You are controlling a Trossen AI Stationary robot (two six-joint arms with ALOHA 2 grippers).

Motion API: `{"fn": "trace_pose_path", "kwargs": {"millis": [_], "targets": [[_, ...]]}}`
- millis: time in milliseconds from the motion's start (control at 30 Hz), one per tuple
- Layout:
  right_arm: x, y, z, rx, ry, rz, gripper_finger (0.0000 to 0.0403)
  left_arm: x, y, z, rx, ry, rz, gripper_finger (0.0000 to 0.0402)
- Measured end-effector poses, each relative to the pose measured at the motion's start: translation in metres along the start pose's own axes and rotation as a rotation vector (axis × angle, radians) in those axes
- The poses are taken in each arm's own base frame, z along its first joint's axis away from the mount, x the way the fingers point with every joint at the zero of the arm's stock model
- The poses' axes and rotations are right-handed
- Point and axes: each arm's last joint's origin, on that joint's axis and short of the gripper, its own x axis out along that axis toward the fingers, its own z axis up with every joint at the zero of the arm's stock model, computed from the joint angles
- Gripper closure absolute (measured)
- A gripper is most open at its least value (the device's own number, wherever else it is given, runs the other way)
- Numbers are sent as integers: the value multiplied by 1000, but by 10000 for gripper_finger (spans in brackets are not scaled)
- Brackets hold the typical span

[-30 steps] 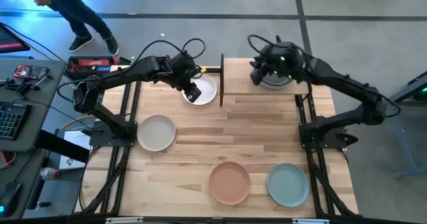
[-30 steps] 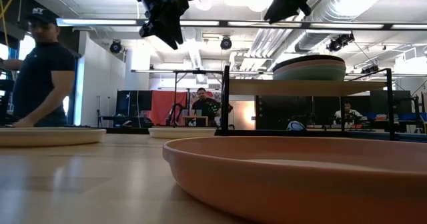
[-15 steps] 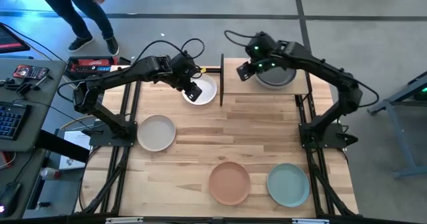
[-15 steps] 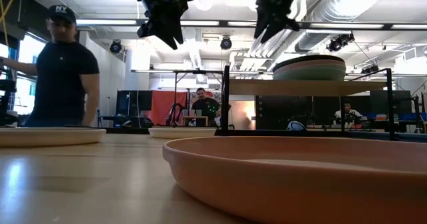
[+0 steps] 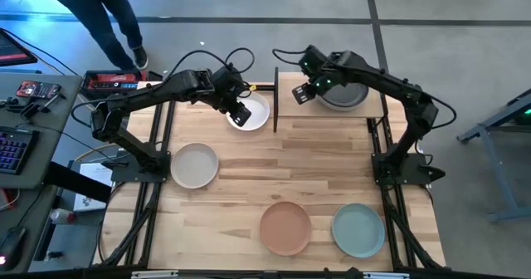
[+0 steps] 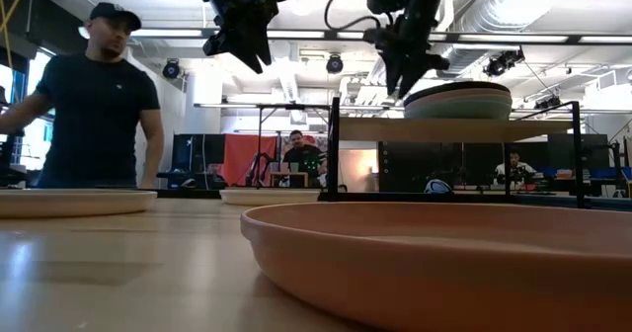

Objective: Place and stack plates onto a shelf
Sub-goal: Adjust the stacked plates on the shelf, then put the white plate on the shelf

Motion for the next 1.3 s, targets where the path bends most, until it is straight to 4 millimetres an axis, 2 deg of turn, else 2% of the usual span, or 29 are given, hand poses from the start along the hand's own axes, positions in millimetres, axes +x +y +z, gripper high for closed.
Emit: {"fn": "trace_pose_path", "kwargs": {"millis": [433, 867, 1067, 1167, 1300], "targets": [[2, -15, -2, 44, 44, -133, 289, 0, 0, 0, 1, 1, 0, 293], [-5, -31, -7, 86, 93, -206, 289, 0, 0, 0, 19, 1, 0, 293], [-18, -24, -10, 35, 62, -112, 289, 0, 0, 0, 62, 2, 1, 293], [-27, -15, -12, -13, 31, 10, 289, 1, 0, -1, 63, 4, 2, 293], [-47, 2, -17, -85, -31, 222, 289, 14, 5, -11, 70, 59, 27, 293]]}}
